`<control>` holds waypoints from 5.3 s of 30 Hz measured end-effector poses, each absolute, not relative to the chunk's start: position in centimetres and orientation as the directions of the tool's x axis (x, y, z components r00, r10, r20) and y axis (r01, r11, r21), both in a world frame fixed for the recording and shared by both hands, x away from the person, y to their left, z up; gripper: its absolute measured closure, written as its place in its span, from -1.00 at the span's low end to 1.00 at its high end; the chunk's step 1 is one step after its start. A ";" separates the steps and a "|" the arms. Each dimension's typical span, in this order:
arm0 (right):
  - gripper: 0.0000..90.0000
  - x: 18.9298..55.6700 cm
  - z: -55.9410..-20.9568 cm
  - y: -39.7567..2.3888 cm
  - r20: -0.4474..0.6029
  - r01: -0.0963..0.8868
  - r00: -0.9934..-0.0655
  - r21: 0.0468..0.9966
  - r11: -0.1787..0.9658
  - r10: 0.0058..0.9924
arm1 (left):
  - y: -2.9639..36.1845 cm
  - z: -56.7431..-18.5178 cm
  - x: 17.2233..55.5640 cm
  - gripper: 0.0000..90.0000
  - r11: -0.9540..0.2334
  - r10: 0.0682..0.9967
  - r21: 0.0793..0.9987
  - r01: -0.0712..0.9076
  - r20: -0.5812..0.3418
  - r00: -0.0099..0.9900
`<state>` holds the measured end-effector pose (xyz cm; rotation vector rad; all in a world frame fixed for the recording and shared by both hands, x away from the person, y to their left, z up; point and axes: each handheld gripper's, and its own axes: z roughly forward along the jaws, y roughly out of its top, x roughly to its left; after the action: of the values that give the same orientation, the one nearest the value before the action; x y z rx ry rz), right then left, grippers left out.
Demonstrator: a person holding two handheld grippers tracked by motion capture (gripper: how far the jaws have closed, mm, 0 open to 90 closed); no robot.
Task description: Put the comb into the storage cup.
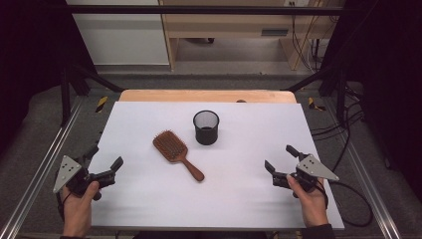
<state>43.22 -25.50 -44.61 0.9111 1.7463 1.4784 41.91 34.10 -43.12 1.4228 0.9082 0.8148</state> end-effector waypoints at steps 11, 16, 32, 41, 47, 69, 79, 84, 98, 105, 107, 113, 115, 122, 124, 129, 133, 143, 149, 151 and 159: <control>-0.84 43.2 -44.7 -25.4 -0.052 0.100 -0.528 0.987 0.123 0.848 | 32.0 -43.4 42.7 -0.78 -0.045 0.868 0.989 0.139 -0.030 0.495; -0.83 43.2 -44.7 -25.3 -0.053 0.101 -0.532 0.987 0.125 0.845 | 30.6 -43.0 43.9 -0.53 -0.063 0.856 0.983 0.171 -0.035 0.515; -0.83 43.3 -44.8 -25.0 -0.047 0.110 -0.538 0.986 0.125 0.842 | 28.4 -41.3 49.9 0.82 -0.155 0.832 0.949 0.276 -0.026 0.555; -0.82 43.4 -44.8 -24.6 -0.049 0.112 -0.547 0.985 0.131 0.836 | 27.6 -41.5 52.5 1.00 -0.172 0.820 0.924 0.340 -0.057 0.570; -0.82 43.3 -44.8 -24.5 -0.049 0.114 -0.549 0.985 0.133 0.834 | 27.3 -42.4 54.0 1.00 -0.192 0.830 0.905 0.380 -0.057 0.554; -0.82 43.3 -44.9 -24.5 -0.043 0.117 -0.553 0.985 0.129 0.832 | 24.7 -43.4 56.4 1.00 -0.330 0.804 0.854 0.403 0.031 0.593; -0.82 43.4 -44.9 -24.6 -0.040 0.121 -0.555 0.984 0.128 0.831 | 24.5 -44.7 57.6 1.00 -0.338 0.808 0.841 0.422 0.030 0.588; -0.82 43.4 -45.0 -24.5 -0.038 0.124 -0.553 0.984 0.127 0.832 | 24.4 -45.0 58.1 1.00 -0.331 0.815 0.842 0.426 0.027 0.579; -0.81 43.4 -45.1 -24.4 -0.033 0.133 -0.559 0.983 0.129 0.828 | 24.7 -45.9 59.0 1.00 -0.338 0.819 0.826 0.451 0.022 0.574; -0.81 43.4 -45.1 -24.4 -0.031 0.134 -0.563 0.983 0.128 0.826 | 24.4 -46.1 58.5 1.00 -0.354 0.808 0.817 0.456 0.021 0.589; -0.81 43.4 -45.1 -24.4 -0.031 0.134 -0.564 0.983 0.129 0.825 | 24.3 -46.1 58.4 1.00 -0.357 0.807 0.815 0.456 0.024 0.590; -0.81 43.4 -45.1 -24.3 -0.029 0.136 -0.566 0.982 0.128 0.824 | 24.3 -46.1 58.1 1.00 -0.346 0.812 0.815 0.466 0.011 0.584; -0.81 43.4 -45.2 -24.3 -0.029 0.137 -0.566 0.982 0.129 0.824 | 24.3 -46.1 57.9 1.00 -0.345 0.811 0.814 0.466 0.009 0.585; -0.81 43.4 -45.1 -24.3 -0.027 0.137 -0.565 0.982 0.126 0.825 | 23.4 -46.0 57.0 1.00 -0.347 0.806 0.810 0.473 0.000 0.592; -0.81 43.4 -45.1 -24.4 -0.023 0.138 -0.564 0.983 0.122 0.826 | 23.3 -46.0 56.9 1.00 -0.351 0.804 0.808 0.473 0.002 0.594; -0.81 43.4 -45.1 -24.4 -0.017 0.142 -0.564 0.983 0.117 0.826 | 22.2 -46.0 55.8 1.00 -0.354 0.797 0.805 0.476 -0.007 0.604; -0.80 43.3 -45.0 -24.3 -0.020 0.139 -0.569 0.983 0.120 0.822 | 21.3 -45.9 55.3 1.00 -0.358 0.791 0.802 0.478 -0.011 0.612; -0.81 43.4 -45.1 -24.1 -0.010 0.170 -0.572 0.977 0.130 0.820 | 18.5 -45.9 52.7 1.00 -0.371 0.762 0.798 0.475 -0.031 0.647; -0.81 43.4 -45.1 -24.0 0.011 0.197 -0.584 0.972 0.128 0.812 | 17.4 -46.0 51.8 1.00 -0.368 0.753 0.799 0.476 -0.045 0.657; -0.81 43.3 -45.1 -23.9 0.015 0.200 -0.586 0.971 0.127 0.810 | 16.9 -46.0 51.6 1.00 -0.370 0.746 0.798 0.476 -0.051 0.665; -0.82 43.3 -45.0 -23.8 0.023 0.206 -0.591 0.971 0.123 0.807 | 15.3 -46.0 51.2 1.00 -0.378 0.727 0.799 0.468 -0.057 0.685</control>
<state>43.26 -23.77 -45.04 0.9754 1.8819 1.4929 51.22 15.28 -46.02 2.0438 0.9171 0.3859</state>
